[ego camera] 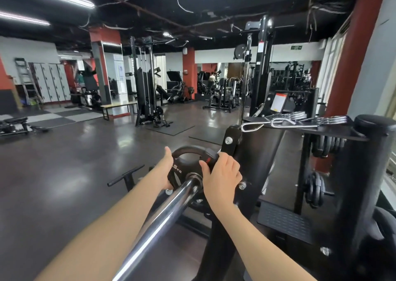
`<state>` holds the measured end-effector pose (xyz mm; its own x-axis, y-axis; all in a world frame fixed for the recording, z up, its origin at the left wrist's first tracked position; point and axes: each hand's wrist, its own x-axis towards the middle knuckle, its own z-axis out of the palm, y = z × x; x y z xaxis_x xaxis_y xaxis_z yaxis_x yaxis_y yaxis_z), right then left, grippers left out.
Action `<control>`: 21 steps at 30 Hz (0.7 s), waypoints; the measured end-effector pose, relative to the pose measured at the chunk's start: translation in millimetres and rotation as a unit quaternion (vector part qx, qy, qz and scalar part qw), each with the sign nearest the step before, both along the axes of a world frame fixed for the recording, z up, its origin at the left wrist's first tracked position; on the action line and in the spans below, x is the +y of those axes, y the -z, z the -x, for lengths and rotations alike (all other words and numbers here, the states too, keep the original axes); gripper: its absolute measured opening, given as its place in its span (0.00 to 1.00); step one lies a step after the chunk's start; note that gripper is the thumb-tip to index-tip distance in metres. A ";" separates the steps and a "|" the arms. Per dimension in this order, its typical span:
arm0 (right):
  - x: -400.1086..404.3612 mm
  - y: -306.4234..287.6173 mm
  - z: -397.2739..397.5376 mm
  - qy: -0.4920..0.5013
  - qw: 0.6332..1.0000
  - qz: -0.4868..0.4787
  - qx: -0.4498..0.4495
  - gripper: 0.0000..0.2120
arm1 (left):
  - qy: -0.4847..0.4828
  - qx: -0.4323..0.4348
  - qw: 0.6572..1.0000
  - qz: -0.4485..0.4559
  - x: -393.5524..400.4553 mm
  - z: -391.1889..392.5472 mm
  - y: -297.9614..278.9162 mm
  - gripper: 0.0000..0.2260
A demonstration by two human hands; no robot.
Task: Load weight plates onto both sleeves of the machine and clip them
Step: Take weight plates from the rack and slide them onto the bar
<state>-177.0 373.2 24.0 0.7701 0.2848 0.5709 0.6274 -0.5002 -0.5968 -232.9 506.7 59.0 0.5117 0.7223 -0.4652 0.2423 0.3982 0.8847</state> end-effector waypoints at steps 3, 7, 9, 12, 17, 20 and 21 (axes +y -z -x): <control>-11.6 -6.7 -3.3 -0.047 0.998 -0.002 0.049 0.27 | 0.022 0.009 0.999 -0.047 -8.3 6.6 -11.9 0.34; -55.9 -14.6 2.4 -0.051 0.994 -0.063 0.076 0.23 | -0.038 0.089 0.949 -0.299 -31.6 11.4 -34.6 0.27; -92.5 -23.4 1.1 -0.025 0.993 -0.078 0.083 0.17 | -0.036 0.080 0.906 -0.413 -57.1 11.0 -42.8 0.22; -160.5 -37.7 -2.4 -0.033 0.977 -0.154 0.141 0.08 | 0.016 0.036 0.859 -0.510 -105.9 2.5 -47.3 0.16; -291.5 -32.6 -6.9 0.061 0.946 -0.259 0.185 0.08 | 0.097 -0.068 0.772 -0.624 -226.6 -18.2 -36.9 0.12; -367.7 -11.8 -16.2 0.183 0.912 -0.303 0.206 0.08 | 0.199 -0.097 0.702 -0.676 -297.4 -32.9 -23.7 0.14; -390.6 0.7 -23.5 0.219 0.896 -0.321 0.217 0.08 | 0.223 -0.102 0.683 -0.688 -318.0 -38.7 -19.6 0.13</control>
<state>-153.5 -17.4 23.3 0.9163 -0.3790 0.1295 0.0947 -0.1090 -0.9895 -194.2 188.7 78.6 0.7766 0.1540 0.6109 -0.1166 -0.9178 0.3796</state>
